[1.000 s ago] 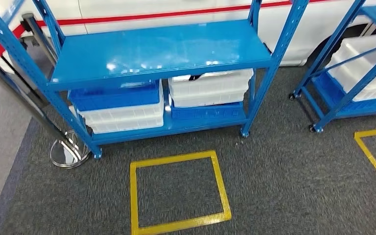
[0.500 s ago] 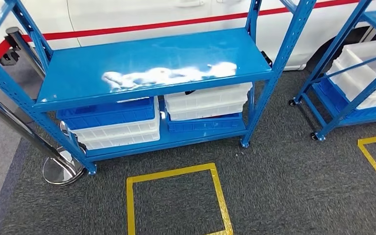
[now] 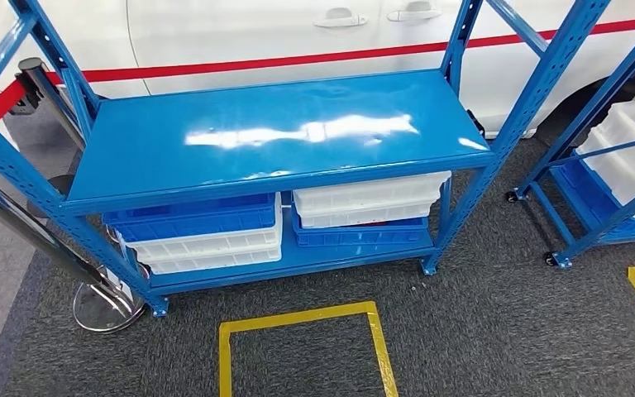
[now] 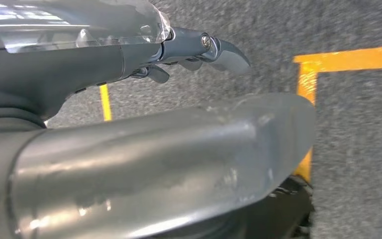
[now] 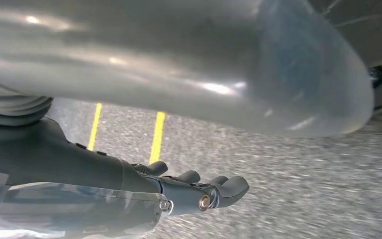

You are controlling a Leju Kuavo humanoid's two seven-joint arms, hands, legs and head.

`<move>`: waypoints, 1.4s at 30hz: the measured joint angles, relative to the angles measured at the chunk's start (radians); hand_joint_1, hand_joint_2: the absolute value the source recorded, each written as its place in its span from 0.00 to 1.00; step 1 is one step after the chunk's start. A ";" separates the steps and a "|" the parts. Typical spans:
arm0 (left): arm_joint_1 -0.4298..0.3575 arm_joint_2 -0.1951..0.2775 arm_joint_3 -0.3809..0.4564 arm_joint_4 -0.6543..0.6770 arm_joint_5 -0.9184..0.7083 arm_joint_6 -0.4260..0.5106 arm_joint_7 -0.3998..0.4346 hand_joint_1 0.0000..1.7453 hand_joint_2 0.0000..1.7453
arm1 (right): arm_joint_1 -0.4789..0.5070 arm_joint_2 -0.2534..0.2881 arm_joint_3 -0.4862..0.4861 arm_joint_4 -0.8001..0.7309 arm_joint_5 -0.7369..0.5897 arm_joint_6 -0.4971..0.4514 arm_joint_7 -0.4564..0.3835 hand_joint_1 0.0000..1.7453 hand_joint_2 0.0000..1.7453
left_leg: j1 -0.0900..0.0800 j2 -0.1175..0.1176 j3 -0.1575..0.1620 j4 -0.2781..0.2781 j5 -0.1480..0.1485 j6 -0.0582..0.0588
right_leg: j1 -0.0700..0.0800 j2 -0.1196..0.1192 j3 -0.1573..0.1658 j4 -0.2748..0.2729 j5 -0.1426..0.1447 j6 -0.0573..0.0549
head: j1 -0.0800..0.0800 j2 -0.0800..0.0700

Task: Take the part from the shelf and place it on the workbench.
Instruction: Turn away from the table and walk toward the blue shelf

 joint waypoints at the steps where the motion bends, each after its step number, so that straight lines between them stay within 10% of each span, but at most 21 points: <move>1: -0.001 0.000 0.000 0.000 0.000 0.000 0.000 0.00 0.00 | -0.001 0.000 0.000 0.000 0.000 0.000 0.000 0.00 0.00 | -0.002 -0.001 0.008 0.000 -0.004 -0.006 | 0.002 0.000 0.002 -0.010 0.011 -0.005 | 0.000 0.000; 4: -0.005 0.000 0.000 -0.001 -0.001 0.000 0.000 0.00 0.00 | -0.003 0.003 0.000 -0.001 0.000 0.000 0.001 0.00 0.00 | -0.002 0.001 0.006 0.039 0.007 -0.022 | -0.004 0.001 0.036 -0.034 0.001 -0.022 | -0.003 0.000; 8: -0.006 0.000 0.000 -0.002 -0.002 0.000 0.000 0.00 0.00 | -0.004 0.005 -0.001 -0.003 0.000 0.000 0.001 0.00 0.00 | 0.007 0.010 -0.133 0.245 -0.058 -0.042 | -0.009 -0.002 0.094 -0.054 -0.031 -0.034 | -0.011 0.000; 10: -0.004 0.000 0.001 -0.002 -0.002 0.000 0.000 0.00 0.00 | -0.004 0.005 -0.001 -0.003 0.000 0.000 0.001 0.00 0.00 | 0.010 0.011 -0.182 0.263 -0.100 -0.047 | -0.009 0.000 0.124 -0.055 -0.055 -0.033 | -0.012 0.000; 15: 0.003 0.000 0.003 -0.002 -0.002 0.000 0.000 0.00 0.00 | -0.003 0.006 -0.001 -0.004 0.000 0.000 0.001 0.00 0.00 | 0.006 0.016 -0.183 0.051 0.116 -0.027 | -0.008 0.004 0.188 -0.058 -0.113 -0.014 | -0.013 0.000; 17: 0.003 0.000 0.004 -0.002 -0.003 0.000 0.001 0.00 0.00 | -0.005 0.007 -0.001 -0.004 0.000 0.000 0.002 0.00 0.00 | 0.000 0.015 -0.173 0.034 0.125 -0.012 | -0.008 0.006 0.198 -0.058 -0.115 0.001 | -0.013 0.000; 21: 0.000 0.000 0.005 -0.003 -0.002 0.001 0.000 0.00 0.00 | -0.010 0.008 -0.001 -0.005 0.000 0.000 0.002 0.00 0.00 | 0.005 0.012 -0.124 0.000 0.115 0.016 | -0.010 0.002 0.124 0.087 -0.101 0.017 | -0.011 0.000; 25: 0.000 0.000 0.006 -0.004 -0.003 0.001 0.001 0.00 0.00 | -0.009 0.008 -0.001 -0.005 0.003 0.000 0.002 0.00 0.00 | 0.003 0.010 -0.082 -0.005 0.081 0.023 | -0.010 0.001 -0.016 0.225 -0.193 0.024 | -0.011 0.000; 31: -0.001 -0.002 0.010 -0.005 -0.006 0.002 0.004 0.00 0.00 | -0.006 0.006 -0.004 -0.006 0.008 0.000 0.002 0.00 0.00 | -0.001 0.007 -0.011 -0.001 0.023 -0.001 | 0.000 0.000 0.020 -0.022 0.008 0.001 | -0.012 0.000; 35: -0.004 -0.001 0.010 -0.007 -0.011 0.013 0.012 0.00 0.00 | -0.007 0.008 -0.008 -0.006 0.011 0.000 0.003 0.00 0.00 | -0.003 0.009 -0.014 0.041 0.012 -0.022 | -0.007 0.000 0.045 -0.040 0.006 -0.024 | -0.014 0.000; 39: -0.006 -0.001 0.010 -0.008 -0.016 0.016 0.015 0.00 0.00 | -0.010 0.009 -0.008 -0.008 0.016 0.000 0.003 0.00 0.00 | 0.008 0.012 -0.133 0.242 -0.088 -0.039 | -0.009 -0.002 0.063 -0.048 -0.006 -0.034 | -0.020 0.000; 42: -0.002 -0.001 0.010 -0.008 -0.016 0.016 0.017 0.00 0.00 | -0.010 0.010 -0.009 -0.008 0.018 0.000 0.002 0.00 0.00 | 0.012 0.012 -0.147 0.202 -0.029 -0.042 | -0.009 -0.001 0.080 -0.048 -0.018 -0.031 | -0.020 0.000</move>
